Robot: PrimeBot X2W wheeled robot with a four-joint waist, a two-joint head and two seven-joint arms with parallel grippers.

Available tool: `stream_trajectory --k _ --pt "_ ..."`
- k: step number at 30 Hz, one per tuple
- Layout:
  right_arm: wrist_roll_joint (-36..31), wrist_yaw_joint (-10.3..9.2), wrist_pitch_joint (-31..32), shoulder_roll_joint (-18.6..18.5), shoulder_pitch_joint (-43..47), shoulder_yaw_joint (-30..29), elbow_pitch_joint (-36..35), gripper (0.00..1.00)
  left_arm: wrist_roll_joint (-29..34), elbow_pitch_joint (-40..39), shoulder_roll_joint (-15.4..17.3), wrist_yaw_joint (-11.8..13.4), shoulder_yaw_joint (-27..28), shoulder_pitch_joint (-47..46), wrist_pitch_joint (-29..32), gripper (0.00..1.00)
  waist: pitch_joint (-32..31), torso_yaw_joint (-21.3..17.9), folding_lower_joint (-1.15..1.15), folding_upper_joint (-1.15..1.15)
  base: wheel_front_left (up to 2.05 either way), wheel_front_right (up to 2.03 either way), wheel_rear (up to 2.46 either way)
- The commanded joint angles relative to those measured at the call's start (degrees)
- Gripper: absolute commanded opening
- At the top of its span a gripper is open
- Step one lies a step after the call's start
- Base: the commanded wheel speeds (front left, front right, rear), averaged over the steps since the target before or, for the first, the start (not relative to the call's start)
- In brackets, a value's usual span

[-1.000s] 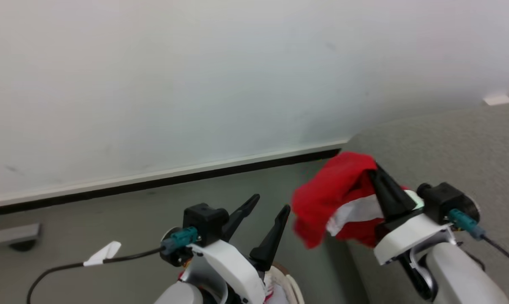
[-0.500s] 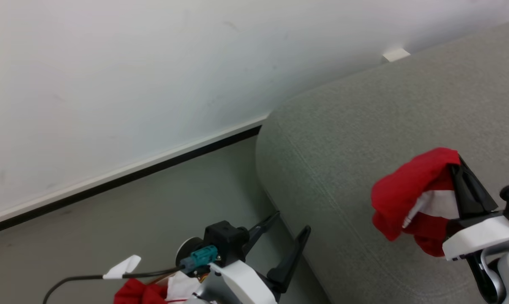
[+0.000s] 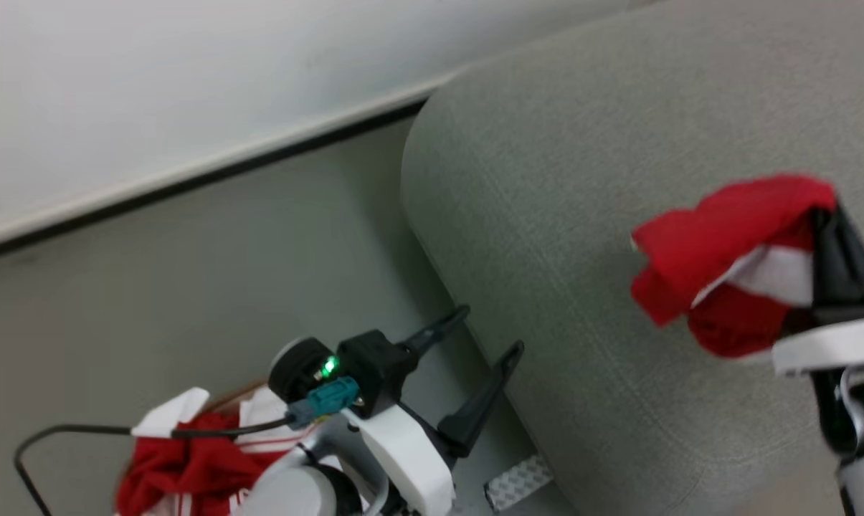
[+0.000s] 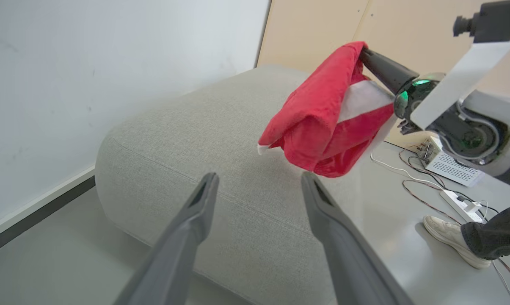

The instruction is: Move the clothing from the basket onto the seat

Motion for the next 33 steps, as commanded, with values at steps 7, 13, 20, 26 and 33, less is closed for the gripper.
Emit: stream_trajectory --k 7,13,20,26,33 --pt "-5.58 -0.12 2.45 1.95 -15.4 -9.08 1.69 0.0 2.51 -7.06 4.09 -2.11 1.41 -7.72 4.64 1.0 18.16 4.72 -0.01 0.0 0.0 0.0 0.0" --pt "-10.28 -0.13 6.32 1.26 -28.19 -17.23 4.08 0.0 3.02 -10.65 5.83 -4.05 1.92 -15.03 6.99 1.0 27.97 8.72 -0.01 0.0 0.0 0.0 0.0" --pt "-18.31 -0.13 10.37 -1.47 -37.34 -26.09 10.34 0.0 3.85 -11.82 6.29 -4.51 1.95 -19.6 8.16 1.0 34.73 11.53 -0.01 0.0 0.0 0.0 0.0" --pt "-23.46 -0.12 8.62 0.54 -37.34 -32.22 18.66 0.19 3.56 -11.34 7.07 -3.63 2.79 -18.32 7.25 1.0 35.77 12.05 -0.01 0.0 0.0 0.0 0.0" --pt "-27.3 -0.13 2.18 2.57 -35.21 -33.28 25.93 1.0 2.38 -9.16 8.92 -2.58 4.87 -15.33 4.34 1.0 31.31 11.57 -0.01 0.0 0.0 0.0 0.0"
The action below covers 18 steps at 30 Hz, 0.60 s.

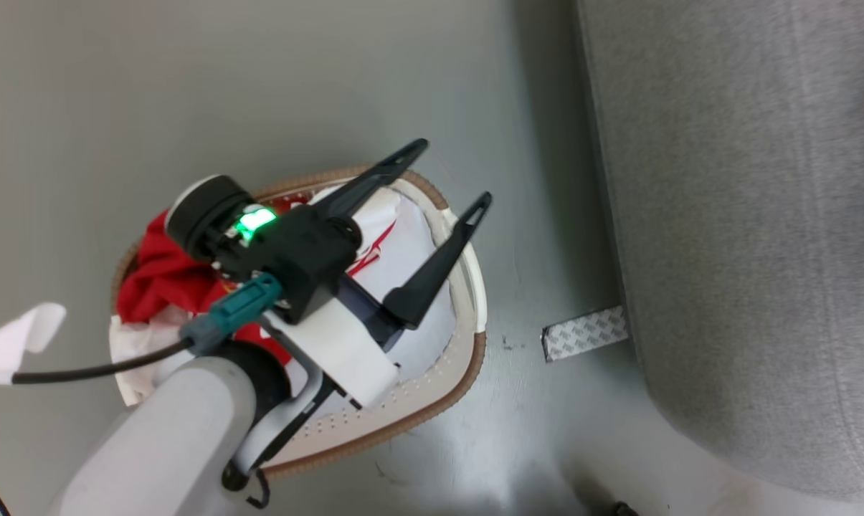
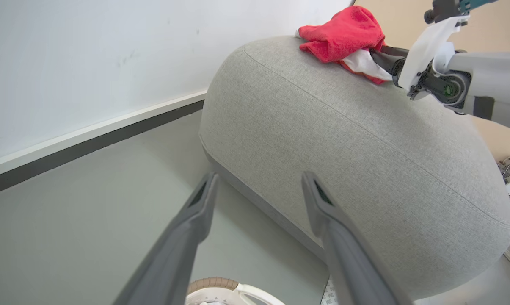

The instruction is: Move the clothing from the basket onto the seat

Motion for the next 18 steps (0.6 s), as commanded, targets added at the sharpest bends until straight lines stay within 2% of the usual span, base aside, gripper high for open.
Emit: stream_trajectory --k 1,8,18 --pt "-0.34 -0.14 -1.08 -0.24 1.08 0.29 0.9 1.0 -0.77 0.55 0.56 0.27 0.52 1.05 -0.85 1.0 -2.5 -0.28 -0.01 0.0 0.0 0.0 0.0" --pt "-0.06 -0.14 -3.64 -0.63 6.49 3.76 -0.3 1.0 -2.55 4.46 -0.91 1.86 2.06 4.3 -6.29 1.0 -10.89 1.05 -0.01 0.0 0.0 0.0 0.0" --pt "3.51 -0.14 -4.31 -0.34 20.96 13.94 -10.62 1.0 -5.91 15.41 -4.29 5.58 4.84 13.06 -16.72 1.0 -27.87 5.44 -0.01 0.0 0.0 0.0 0.0"
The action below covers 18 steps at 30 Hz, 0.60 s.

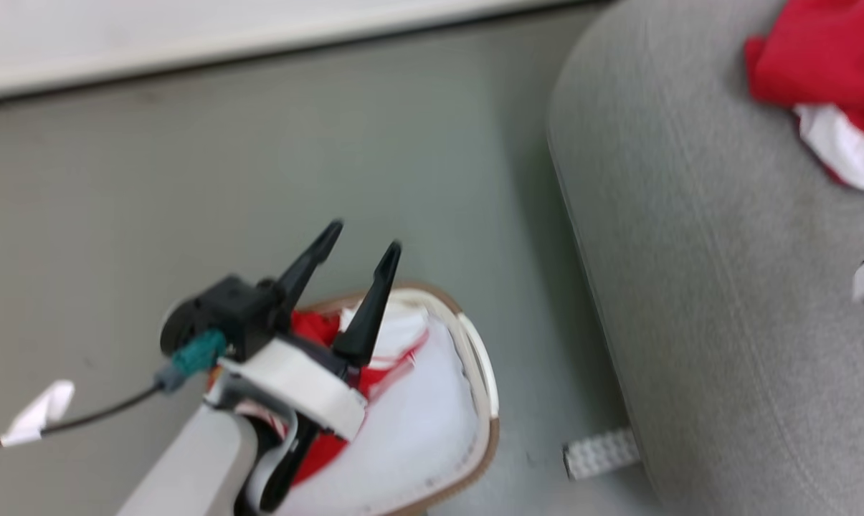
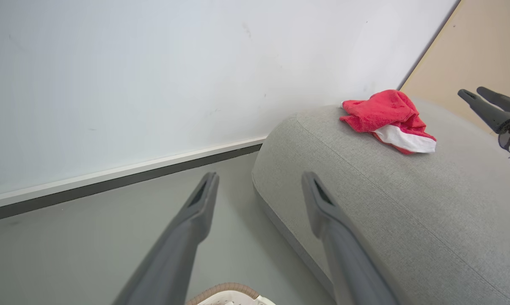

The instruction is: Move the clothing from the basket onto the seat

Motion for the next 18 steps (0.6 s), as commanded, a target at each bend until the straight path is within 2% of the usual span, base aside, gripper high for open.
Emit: stream_trajectory --k 1,8,18 --pt "1.17 -0.14 -0.33 -0.07 3.41 1.45 -1.95 1.0 -0.52 1.5 -0.5 0.58 0.46 2.16 -1.7 1.0 -8.33 3.45 0.01 0.0 0.0 0.0 0.0" --pt "3.91 -0.14 -0.21 0.35 14.75 8.03 -9.64 1.0 -0.86 7.73 -1.81 3.14 1.49 7.92 -7.76 1.0 -17.26 7.57 0.01 0.0 0.0 0.0 0.0" --pt "6.44 -0.14 -0.27 2.45 27.02 13.38 -13.88 1.0 -0.62 12.22 -2.45 6.88 3.92 16.02 -12.5 1.0 -25.34 12.4 0.01 0.0 0.0 0.0 0.0"
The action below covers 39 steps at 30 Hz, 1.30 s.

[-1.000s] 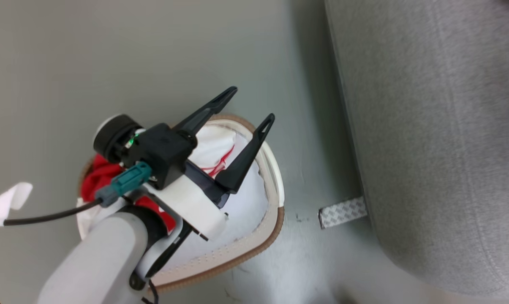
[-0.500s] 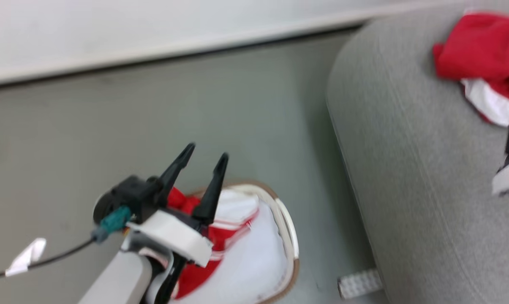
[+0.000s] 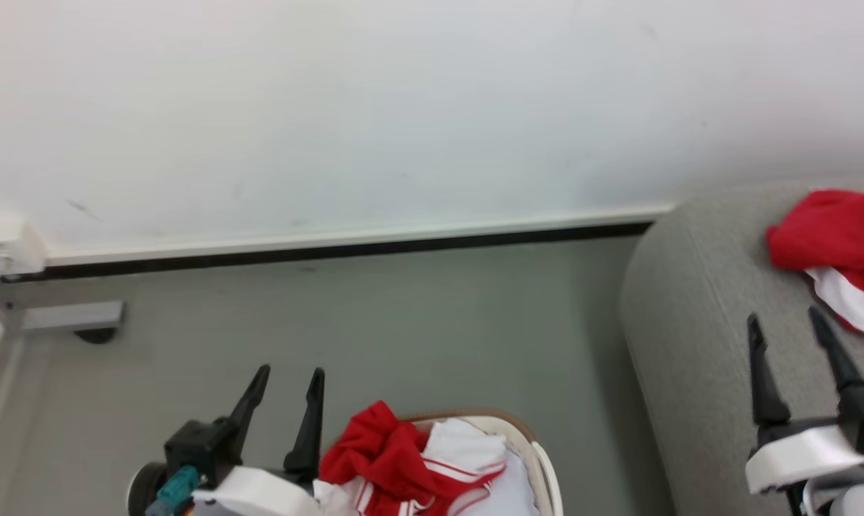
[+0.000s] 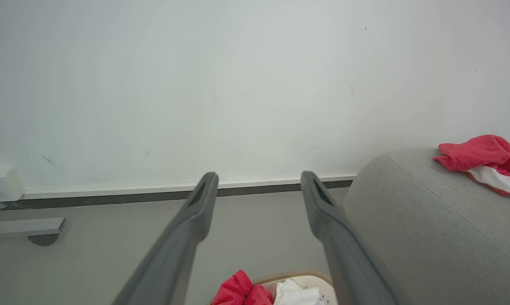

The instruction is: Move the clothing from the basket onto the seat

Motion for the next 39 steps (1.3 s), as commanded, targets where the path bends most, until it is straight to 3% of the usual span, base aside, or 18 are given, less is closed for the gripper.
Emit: stream_trajectory --k 1,8,18,39 --pt "0.76 -0.14 -0.17 0.11 1.62 0.36 -0.33 1.0 0.33 0.09 0.15 0.23 0.27 1.14 -0.45 1.0 -3.14 3.07 0.02 0.0 0.0 0.0 0.0" --pt "0.66 -0.14 -0.15 1.93 8.21 2.2 -2.61 1.0 2.94 -0.8 -1.56 0.34 3.19 5.4 -0.85 1.0 -5.44 5.51 0.02 0.0 0.0 0.0 0.0" --pt "2.08 -0.14 -0.17 3.12 14.96 4.04 -1.91 1.0 7.71 -0.43 -5.58 -2.9 7.75 11.2 -0.86 1.0 -7.96 6.59 0.02 0.0 0.0 0.0 0.0" --pt "4.78 -0.15 -0.18 3.16 14.56 5.57 -1.41 1.0 13.28 0.68 -9.95 -8.99 14.18 11.74 -0.87 1.0 -6.63 5.09 0.02 0.0 0.0 0.0 0.0"
